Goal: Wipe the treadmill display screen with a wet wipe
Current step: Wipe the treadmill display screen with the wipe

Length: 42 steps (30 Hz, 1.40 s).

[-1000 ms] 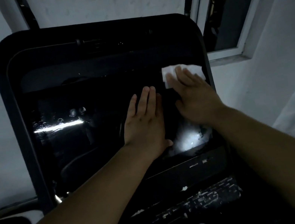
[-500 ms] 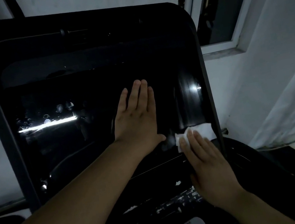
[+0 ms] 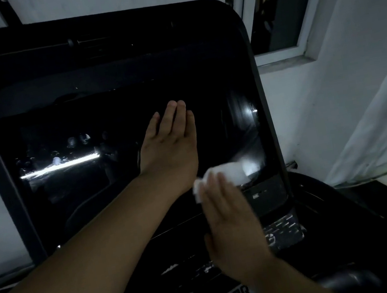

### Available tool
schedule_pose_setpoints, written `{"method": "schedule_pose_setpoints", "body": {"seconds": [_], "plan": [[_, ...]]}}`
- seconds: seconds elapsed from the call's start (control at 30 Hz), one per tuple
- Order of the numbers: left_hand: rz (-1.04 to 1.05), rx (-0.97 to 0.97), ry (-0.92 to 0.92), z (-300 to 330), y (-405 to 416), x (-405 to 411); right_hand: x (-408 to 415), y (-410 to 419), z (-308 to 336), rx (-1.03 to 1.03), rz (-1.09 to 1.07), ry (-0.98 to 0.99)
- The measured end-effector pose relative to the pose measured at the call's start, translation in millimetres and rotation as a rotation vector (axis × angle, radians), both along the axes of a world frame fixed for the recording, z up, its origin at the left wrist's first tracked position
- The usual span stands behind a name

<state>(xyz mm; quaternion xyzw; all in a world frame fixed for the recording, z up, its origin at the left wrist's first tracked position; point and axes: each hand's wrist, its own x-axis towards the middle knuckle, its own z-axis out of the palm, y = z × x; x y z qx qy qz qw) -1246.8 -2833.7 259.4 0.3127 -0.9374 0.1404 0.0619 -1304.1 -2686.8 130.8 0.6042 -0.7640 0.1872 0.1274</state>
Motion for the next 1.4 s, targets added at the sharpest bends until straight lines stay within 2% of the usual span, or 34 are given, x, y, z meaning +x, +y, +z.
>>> {"method": "schedule_pose_setpoints", "body": {"seconds": [0.07, 0.17, 0.33, 0.53, 0.7, 0.9, 1.03, 1.2, 1.4], "plan": [[0.002, -0.008, 0.005, -3, 0, 0, 15, 0, -10, -0.030, 0.069, -0.012], [0.008, -0.028, 0.019, -5, -2, -1, -8, 8, -11, 0.000, 0.097, 0.037], [0.026, -0.039, 0.039, -12, 2, -3, -76, 22, 0, 0.007, -0.141, 0.012], [0.038, -0.057, 0.060, -20, 4, -5, -77, 18, -6, -0.072, -0.084, -0.091], [0.029, -0.048, 0.081, -18, 5, -6, -107, -24, 41, -0.104, 0.030, 0.020], [0.036, -0.057, 0.062, -17, 4, -4, -143, -78, 101, -0.151, 0.045, 0.098], [0.031, -0.048, 0.082, -19, 2, -5, -125, -46, 68, -0.135, 0.046, 0.089], [0.021, -0.051, 0.111, -22, 2, -5, -93, 22, 7, -0.015, 0.060, 0.097], [0.015, -0.050, 0.115, -22, 2, -4, -122, -27, 55, -0.066, 0.044, 0.122]]}}
